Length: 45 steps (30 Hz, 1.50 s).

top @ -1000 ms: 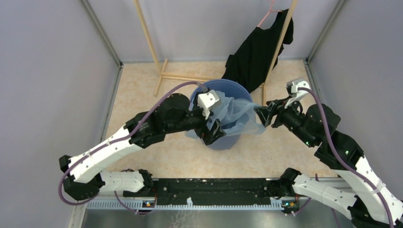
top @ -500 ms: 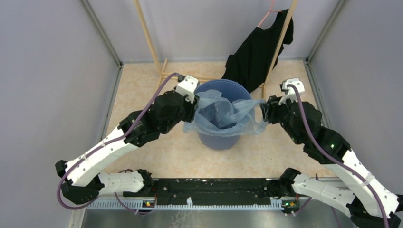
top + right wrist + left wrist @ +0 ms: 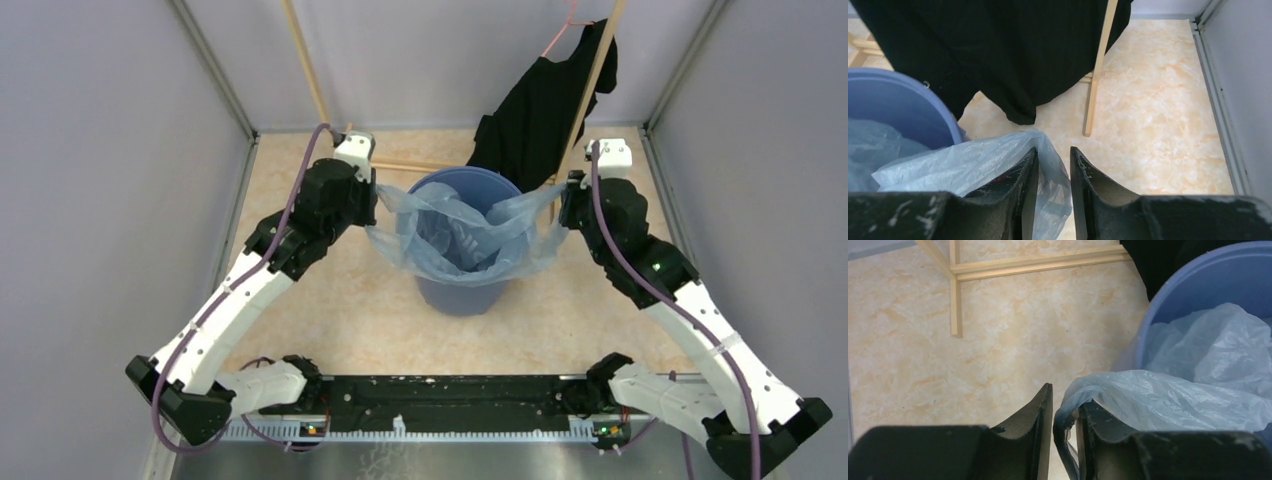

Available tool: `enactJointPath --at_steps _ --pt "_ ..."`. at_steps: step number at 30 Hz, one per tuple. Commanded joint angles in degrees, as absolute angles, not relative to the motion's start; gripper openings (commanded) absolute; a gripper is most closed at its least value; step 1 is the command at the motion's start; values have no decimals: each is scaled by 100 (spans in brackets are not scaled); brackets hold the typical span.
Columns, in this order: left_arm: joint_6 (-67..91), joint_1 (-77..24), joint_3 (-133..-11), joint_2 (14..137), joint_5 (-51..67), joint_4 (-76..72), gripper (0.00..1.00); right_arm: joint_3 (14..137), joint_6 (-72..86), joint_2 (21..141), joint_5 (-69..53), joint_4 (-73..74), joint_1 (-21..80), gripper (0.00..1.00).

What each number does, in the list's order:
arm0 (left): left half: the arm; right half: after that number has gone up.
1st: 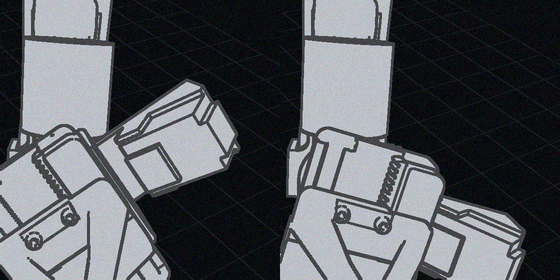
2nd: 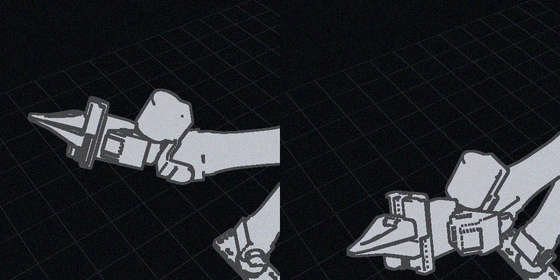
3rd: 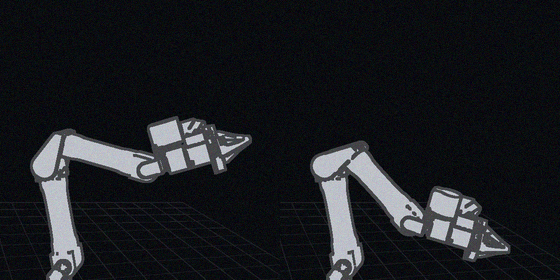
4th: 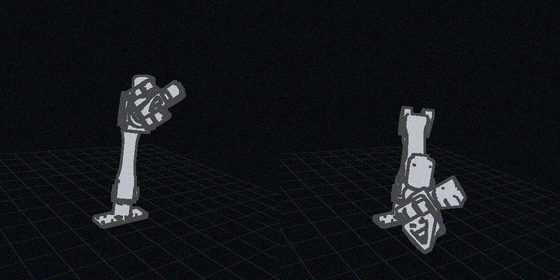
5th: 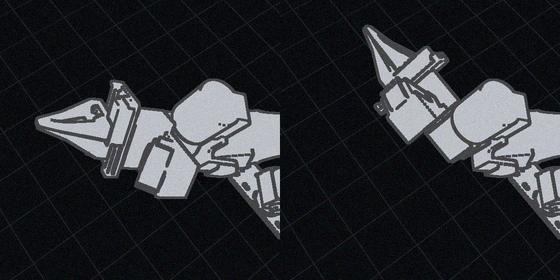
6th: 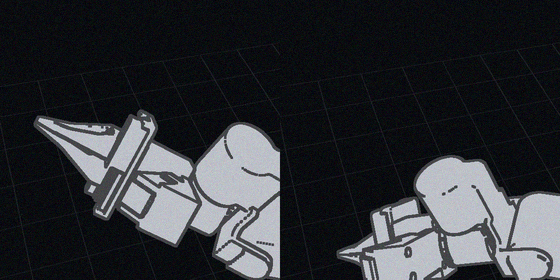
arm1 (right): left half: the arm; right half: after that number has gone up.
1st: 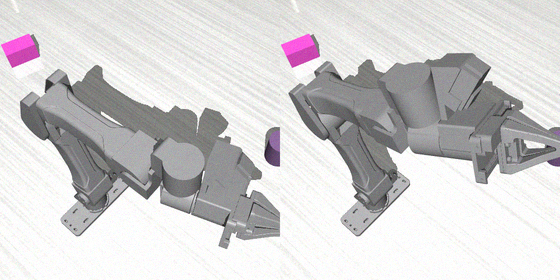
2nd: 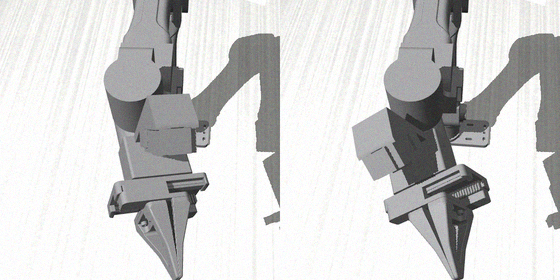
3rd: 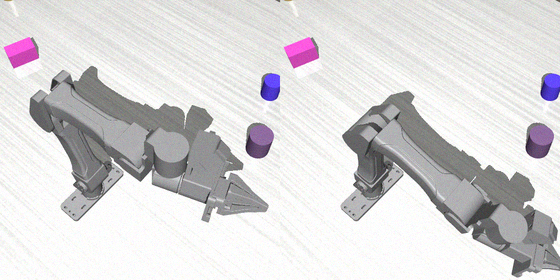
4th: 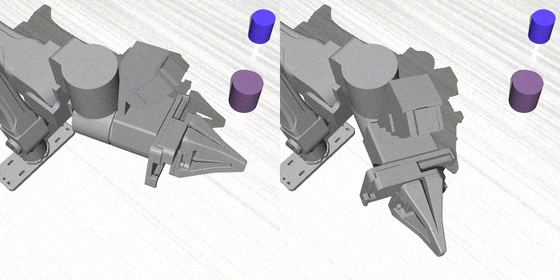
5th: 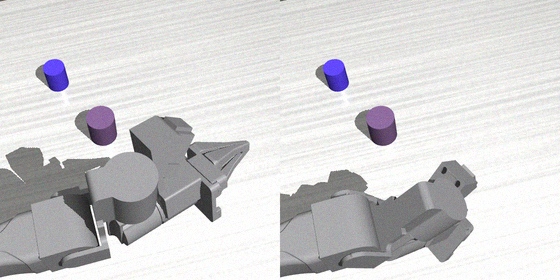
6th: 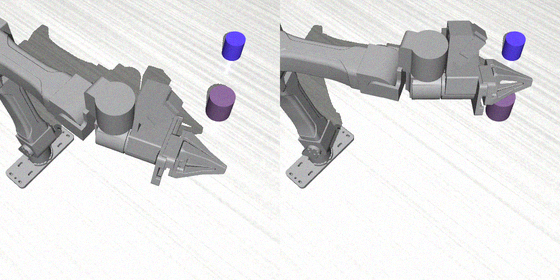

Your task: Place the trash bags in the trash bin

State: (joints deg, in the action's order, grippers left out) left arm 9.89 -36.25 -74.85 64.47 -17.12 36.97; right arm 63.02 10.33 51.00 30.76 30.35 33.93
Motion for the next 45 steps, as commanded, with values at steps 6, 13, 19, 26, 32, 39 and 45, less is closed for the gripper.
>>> enactJointPath --at_steps 6,13,19,26,32,39,45 --pt "1306 -2456 -7429 6949 -552 2751 26 6332 1235 5634 1601 2173 2236 28" --pt "1607 -1771 -7189 7357 388 2465 23 6248 1499 6068 673 1828 1645 27" --pt "2050 -1425 -6536 7505 1295 2091 20 6097 1588 6343 503 1769 1644 30" --pt "2387 -1391 -5831 7599 2174 1753 20 5508 1849 6311 265 1583 1573 30" --pt "2547 -1389 -5707 7598 3011 1690 21 4862 2100 6289 -146 1306 1538 29" --pt "2630 -1394 -5556 7321 3162 1424 25 4658 2223 6266 -376 1142 1538 30" --pt "2652 -1389 -5772 7234 3137 1390 28 4744 2286 6652 -618 938 1538 30"
